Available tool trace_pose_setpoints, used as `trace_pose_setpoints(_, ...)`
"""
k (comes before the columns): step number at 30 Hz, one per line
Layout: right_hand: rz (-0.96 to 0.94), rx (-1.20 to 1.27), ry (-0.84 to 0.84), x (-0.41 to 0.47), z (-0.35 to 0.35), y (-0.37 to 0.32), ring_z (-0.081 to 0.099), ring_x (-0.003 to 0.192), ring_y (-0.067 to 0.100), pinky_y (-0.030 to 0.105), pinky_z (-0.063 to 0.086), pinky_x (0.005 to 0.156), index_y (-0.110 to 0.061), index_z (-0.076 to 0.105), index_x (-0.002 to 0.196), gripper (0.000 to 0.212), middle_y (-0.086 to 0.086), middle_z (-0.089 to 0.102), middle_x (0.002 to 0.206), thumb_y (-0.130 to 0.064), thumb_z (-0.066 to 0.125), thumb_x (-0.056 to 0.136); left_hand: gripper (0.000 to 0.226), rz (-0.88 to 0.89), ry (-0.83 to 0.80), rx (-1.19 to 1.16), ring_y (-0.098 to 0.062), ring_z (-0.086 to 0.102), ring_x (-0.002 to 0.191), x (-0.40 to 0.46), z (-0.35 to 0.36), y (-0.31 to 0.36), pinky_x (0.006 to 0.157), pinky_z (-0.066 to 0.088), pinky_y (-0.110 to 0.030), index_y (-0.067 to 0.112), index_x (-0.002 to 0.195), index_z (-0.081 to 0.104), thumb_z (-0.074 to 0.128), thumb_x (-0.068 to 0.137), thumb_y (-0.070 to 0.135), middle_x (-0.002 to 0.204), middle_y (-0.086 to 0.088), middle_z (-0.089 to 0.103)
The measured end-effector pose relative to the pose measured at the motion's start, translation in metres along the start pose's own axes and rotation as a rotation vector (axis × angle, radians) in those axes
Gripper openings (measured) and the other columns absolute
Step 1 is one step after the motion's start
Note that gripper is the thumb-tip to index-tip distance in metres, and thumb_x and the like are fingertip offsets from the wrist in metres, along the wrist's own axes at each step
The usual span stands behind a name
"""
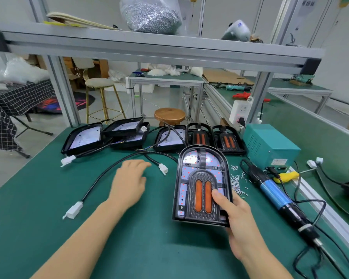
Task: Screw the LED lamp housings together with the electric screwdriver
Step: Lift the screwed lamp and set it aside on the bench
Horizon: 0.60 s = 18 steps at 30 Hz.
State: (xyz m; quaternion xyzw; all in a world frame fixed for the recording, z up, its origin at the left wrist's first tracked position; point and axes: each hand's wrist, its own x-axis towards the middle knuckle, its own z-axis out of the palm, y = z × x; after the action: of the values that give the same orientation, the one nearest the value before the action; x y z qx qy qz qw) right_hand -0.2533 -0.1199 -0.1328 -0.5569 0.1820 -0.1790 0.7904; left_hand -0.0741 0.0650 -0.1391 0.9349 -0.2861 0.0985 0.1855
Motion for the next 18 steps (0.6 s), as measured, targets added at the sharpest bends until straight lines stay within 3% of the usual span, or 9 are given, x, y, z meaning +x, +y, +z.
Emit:
trace_pose_setpoints(3, 0.025, 0.016, 0.018, -0.003, -0.002, 0.001, 0.073, 0.083, 0.026, 0.027, 0.057, 0.06, -0.01, 0.073, 0.102, 0.031, 0.015, 0.075, 0.1, -0.023, 0.067, 0.074, 0.056, 0.111, -0.133, -0.069, -0.019, 0.032, 0.132, 0.021, 0.015, 0.019, 0.104, 0.029, -0.031, 0.023, 0.136, 0.047, 0.046, 0.086, -0.002, 0.144, 0.007, 0.042)
trace_pose_setpoints(5, 0.047, 0.029, 0.01, -0.007, -0.005, 0.0, 0.073, 0.076, 0.025, 0.026, 0.055, 0.055, -0.011, 0.075, 0.099, 0.029, 0.017, 0.074, 0.096, -0.024, 0.068, 0.074, 0.058, 0.089, -0.043, 0.03, -0.021, 0.035, 0.13, 0.033, 0.017, 0.029, 0.1, 0.031, -0.033, 0.024, 0.136, 0.046, 0.046, 0.084, -0.001, 0.144, 0.005, 0.042)
trace_pose_setpoints(8, 0.037, 0.013, 0.002, -0.01, -0.011, -0.004, 0.073, 0.078, 0.028, 0.028, 0.056, 0.058, -0.015, 0.076, 0.099, 0.03, 0.018, 0.074, 0.098, -0.026, 0.07, 0.072, 0.048, -0.291, 0.131, 0.22, -0.026, 0.041, 0.122, 0.051, 0.006, 0.023, 0.093, 0.035, -0.036, 0.018, 0.129, 0.044, 0.05, 0.083, 0.01, 0.134, -0.003, 0.048)
trace_pose_setpoints(11, -0.013, -0.005, 0.028, -0.009, -0.016, -0.007, 0.073, 0.087, 0.031, 0.032, 0.058, 0.065, -0.017, 0.075, 0.101, 0.03, 0.016, 0.074, 0.1, -0.026, 0.069, 0.074, 0.043, -0.541, -0.015, 0.232, -0.028, 0.04, 0.125, 0.046, 0.005, -0.006, 0.096, 0.035, -0.036, 0.012, 0.128, 0.044, 0.052, 0.087, 0.022, 0.134, -0.009, 0.047)
trace_pose_setpoints(14, -0.026, -0.038, 0.053, -0.008, -0.013, -0.008, 0.073, 0.089, 0.029, 0.03, 0.059, 0.069, -0.012, 0.074, 0.102, 0.027, 0.013, 0.075, 0.099, -0.023, 0.068, 0.078, 0.034, -0.532, -0.041, 0.268, -0.031, 0.046, 0.118, 0.032, 0.009, -0.026, 0.092, 0.04, -0.037, 0.01, 0.124, 0.053, 0.047, 0.09, 0.016, 0.125, -0.013, 0.052)
trace_pose_setpoints(18, -0.044, -0.1, 0.077, -0.007, -0.002, -0.006, 0.072, 0.094, 0.024, 0.033, 0.057, 0.082, -0.012, 0.07, 0.109, 0.022, 0.006, 0.076, 0.101, -0.016, 0.066, 0.088, 0.031, -0.46, 0.151, 0.146, -0.036, 0.053, 0.103, 0.018, 0.003, -0.029, 0.083, 0.037, -0.041, 0.015, 0.121, 0.061, 0.045, 0.095, 0.011, 0.108, -0.017, 0.06)
